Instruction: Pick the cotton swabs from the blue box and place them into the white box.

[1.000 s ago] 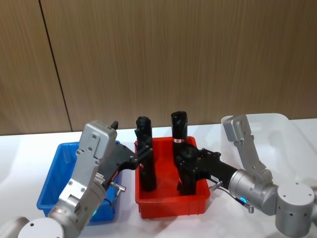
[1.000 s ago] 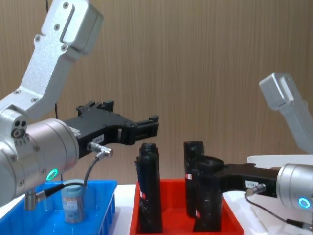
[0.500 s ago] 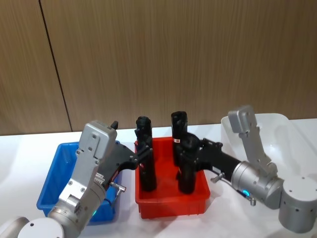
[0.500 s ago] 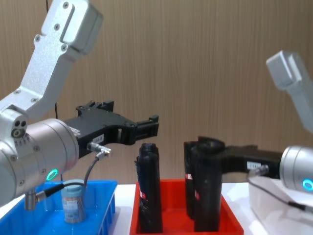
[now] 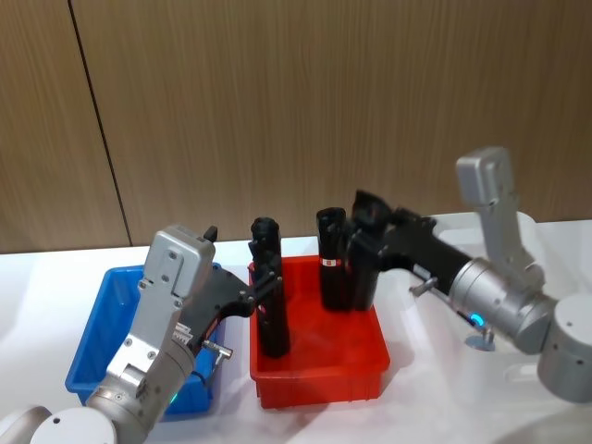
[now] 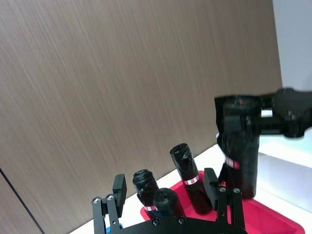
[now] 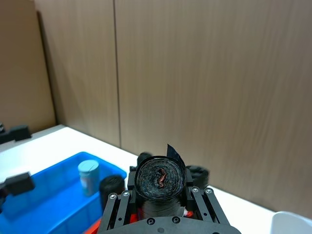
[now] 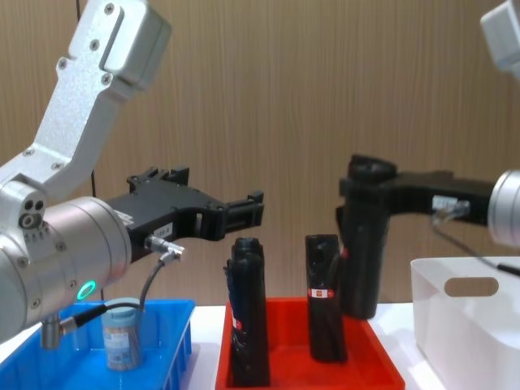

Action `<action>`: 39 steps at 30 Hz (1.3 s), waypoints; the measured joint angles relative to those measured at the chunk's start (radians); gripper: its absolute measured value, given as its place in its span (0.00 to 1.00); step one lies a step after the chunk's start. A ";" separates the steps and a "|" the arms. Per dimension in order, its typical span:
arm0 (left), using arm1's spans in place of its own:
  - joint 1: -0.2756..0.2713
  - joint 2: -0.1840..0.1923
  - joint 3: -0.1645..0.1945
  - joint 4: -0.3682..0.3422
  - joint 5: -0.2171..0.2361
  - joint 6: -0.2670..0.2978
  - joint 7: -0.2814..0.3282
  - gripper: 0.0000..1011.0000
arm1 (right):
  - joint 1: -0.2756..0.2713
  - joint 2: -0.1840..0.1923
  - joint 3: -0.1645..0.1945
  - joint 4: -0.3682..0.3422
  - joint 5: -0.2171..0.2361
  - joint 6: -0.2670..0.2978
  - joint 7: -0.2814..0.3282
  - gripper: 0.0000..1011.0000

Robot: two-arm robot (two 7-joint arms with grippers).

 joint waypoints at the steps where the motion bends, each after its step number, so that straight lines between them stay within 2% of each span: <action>1: 0.000 0.000 0.000 0.000 0.000 0.000 0.000 0.99 | 0.001 0.002 0.003 -0.003 0.001 0.000 -0.002 0.50; 10: 0.000 0.000 0.000 0.000 0.000 0.000 0.000 0.99 | 0.018 0.028 0.042 -0.020 0.008 -0.001 -0.051 0.50; 19: 0.000 0.000 0.000 0.000 0.000 0.000 0.000 0.99 | 0.036 0.054 0.081 -0.006 0.008 -0.008 -0.097 0.50; 27: 0.000 0.000 0.000 0.000 0.000 0.000 0.000 0.99 | 0.055 0.075 0.107 0.029 -0.016 -0.018 -0.130 0.50; 39: 0.000 0.000 0.000 0.000 0.000 0.000 0.000 0.99 | 0.075 0.083 0.118 0.110 -0.050 -0.023 -0.144 0.50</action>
